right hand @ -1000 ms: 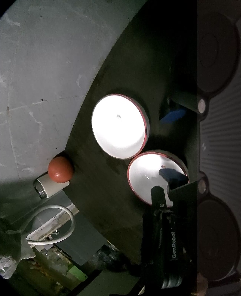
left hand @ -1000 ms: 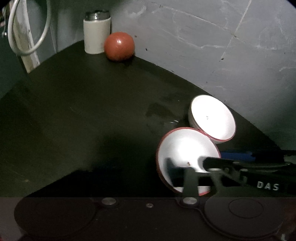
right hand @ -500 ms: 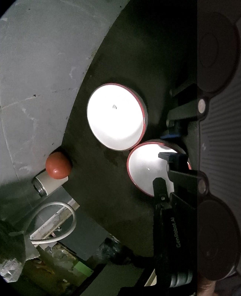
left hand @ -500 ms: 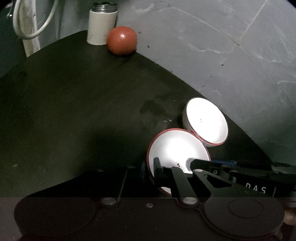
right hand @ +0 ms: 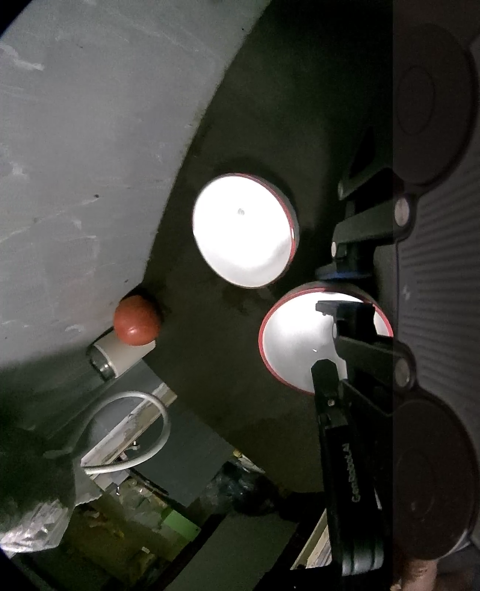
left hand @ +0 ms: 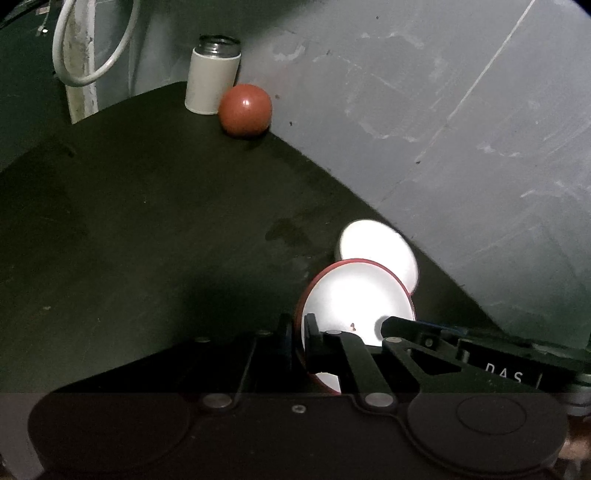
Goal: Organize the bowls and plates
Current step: 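Lift the white bowl with both tools and carry it toward the steel bowl, then lower the white bowl into the steel mixing bowl with both tools, then open both tools and withdraw them from the white bowl, then move both tools to the small red-rimmed white bowl and grip its rim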
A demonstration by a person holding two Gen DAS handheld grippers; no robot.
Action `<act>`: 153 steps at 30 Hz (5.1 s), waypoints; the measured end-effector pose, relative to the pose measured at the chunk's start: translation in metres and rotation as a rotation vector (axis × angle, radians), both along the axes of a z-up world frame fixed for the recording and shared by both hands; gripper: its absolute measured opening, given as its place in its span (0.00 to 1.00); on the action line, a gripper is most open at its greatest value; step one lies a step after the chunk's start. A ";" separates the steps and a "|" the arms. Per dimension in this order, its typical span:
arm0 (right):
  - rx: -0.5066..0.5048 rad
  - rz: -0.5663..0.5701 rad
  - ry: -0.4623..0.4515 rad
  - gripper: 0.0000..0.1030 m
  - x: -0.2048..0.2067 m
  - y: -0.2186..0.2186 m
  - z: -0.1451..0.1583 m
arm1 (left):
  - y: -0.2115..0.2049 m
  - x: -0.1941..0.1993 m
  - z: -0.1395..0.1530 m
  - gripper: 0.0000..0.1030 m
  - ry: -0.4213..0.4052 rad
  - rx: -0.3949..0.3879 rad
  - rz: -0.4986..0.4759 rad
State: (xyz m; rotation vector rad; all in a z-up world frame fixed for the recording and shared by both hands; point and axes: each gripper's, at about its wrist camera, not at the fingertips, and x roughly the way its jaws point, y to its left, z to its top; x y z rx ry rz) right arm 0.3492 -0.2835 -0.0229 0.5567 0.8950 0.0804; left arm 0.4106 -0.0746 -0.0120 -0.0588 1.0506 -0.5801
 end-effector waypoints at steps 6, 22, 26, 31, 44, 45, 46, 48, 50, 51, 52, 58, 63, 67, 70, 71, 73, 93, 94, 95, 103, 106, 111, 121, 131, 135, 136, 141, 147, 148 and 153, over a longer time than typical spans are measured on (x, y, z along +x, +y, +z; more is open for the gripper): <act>-0.012 -0.010 -0.042 0.09 -0.019 -0.008 0.018 | -0.007 -0.019 0.014 0.05 0.009 -0.038 -0.001; -0.028 -0.034 -0.059 0.09 -0.095 -0.037 0.041 | -0.028 -0.083 0.017 0.06 0.064 -0.080 -0.058; -0.021 -0.037 -0.038 0.09 -0.111 -0.041 0.037 | -0.031 -0.096 0.011 0.06 0.092 -0.072 -0.083; -0.012 -0.036 0.000 0.09 -0.130 -0.046 0.029 | -0.034 -0.109 0.005 0.06 0.115 -0.050 -0.110; 0.007 -0.010 0.081 0.09 -0.144 -0.044 0.008 | -0.028 -0.123 -0.014 0.08 0.183 -0.015 -0.117; 0.009 -0.008 0.086 0.09 -0.145 -0.044 0.007 | -0.028 -0.122 -0.015 0.08 0.186 -0.013 -0.115; 0.010 -0.006 0.092 0.09 -0.145 -0.044 0.006 | -0.027 -0.122 -0.015 0.08 0.188 -0.011 -0.114; 0.009 0.000 0.098 0.09 -0.143 -0.043 0.004 | -0.026 -0.121 -0.016 0.08 0.193 -0.010 -0.110; 0.004 0.007 0.103 0.09 -0.141 -0.042 0.004 | -0.025 -0.120 -0.017 0.08 0.200 -0.010 -0.104; 0.002 0.010 0.106 0.09 -0.141 -0.041 0.004 | -0.025 -0.120 -0.018 0.08 0.203 -0.010 -0.102; 0.000 0.012 0.109 0.09 -0.139 -0.041 0.003 | -0.024 -0.120 -0.019 0.08 0.207 -0.011 -0.100; -0.015 0.023 0.127 0.10 -0.134 -0.040 0.002 | -0.027 -0.118 -0.024 0.08 0.226 -0.006 -0.094; -0.017 0.028 0.137 0.10 -0.133 -0.039 0.000 | -0.027 -0.117 -0.029 0.08 0.241 -0.003 -0.088; -0.016 0.029 0.146 0.10 -0.132 -0.039 -0.001 | -0.029 -0.117 -0.032 0.08 0.244 -0.007 -0.087; -0.014 0.028 0.152 0.10 -0.132 -0.040 -0.003 | -0.029 -0.116 -0.033 0.08 0.245 -0.008 -0.088; -0.014 0.027 0.152 0.10 -0.131 -0.040 -0.004 | -0.029 -0.117 -0.033 0.08 0.244 -0.007 -0.089; -0.013 0.026 0.151 0.10 -0.131 -0.040 -0.004 | -0.029 -0.117 -0.033 0.08 0.243 -0.007 -0.088; -0.028 0.018 0.137 0.14 -0.133 -0.041 -0.001 | -0.026 -0.118 -0.025 0.13 0.202 -0.007 -0.082; -0.029 0.018 0.135 0.14 -0.133 -0.041 0.000 | -0.026 -0.118 -0.024 0.13 0.198 -0.007 -0.081; -0.028 0.018 0.133 0.14 -0.134 -0.041 0.000 | -0.025 -0.119 -0.023 0.14 0.191 -0.008 -0.079; -0.036 0.015 0.114 0.15 -0.136 -0.041 0.007 | -0.018 -0.118 -0.007 0.21 0.144 -0.036 -0.047; -0.040 0.014 0.100 0.15 -0.138 -0.041 0.012 | -0.016 -0.116 -0.003 0.28 0.116 -0.039 -0.033; -0.045 0.009 0.072 0.22 -0.138 -0.044 0.018 | -0.018 -0.115 0.006 0.47 0.032 -0.009 -0.012; -0.052 -0.030 0.008 0.64 -0.132 -0.057 0.024 | -0.025 -0.108 0.012 0.84 -0.070 0.064 0.029; -0.055 -0.052 0.018 1.00 -0.116 -0.068 0.015 | -0.021 -0.085 0.002 0.99 -0.033 0.059 0.131; -0.037 -0.063 0.033 1.00 -0.109 -0.076 0.008 | -0.021 -0.066 -0.007 0.99 -0.011 0.061 0.183; -0.037 -0.068 0.036 1.00 -0.106 -0.079 0.006 | -0.022 -0.060 -0.009 0.99 -0.012 0.063 0.195; -0.034 -0.090 0.043 1.00 -0.088 -0.090 -0.005 | -0.032 -0.029 -0.017 0.99 -0.024 0.067 0.239; -0.060 -0.087 0.034 1.00 -0.062 -0.096 -0.012 | -0.054 0.005 -0.024 0.99 -0.048 0.071 0.228; -0.061 -0.087 0.032 1.00 -0.057 -0.097 -0.013 | -0.057 0.010 -0.025 0.99 -0.052 0.074 0.222; -0.062 -0.096 0.005 1.00 -0.032 -0.095 -0.018 | -0.073 0.029 -0.032 0.99 -0.059 0.098 0.185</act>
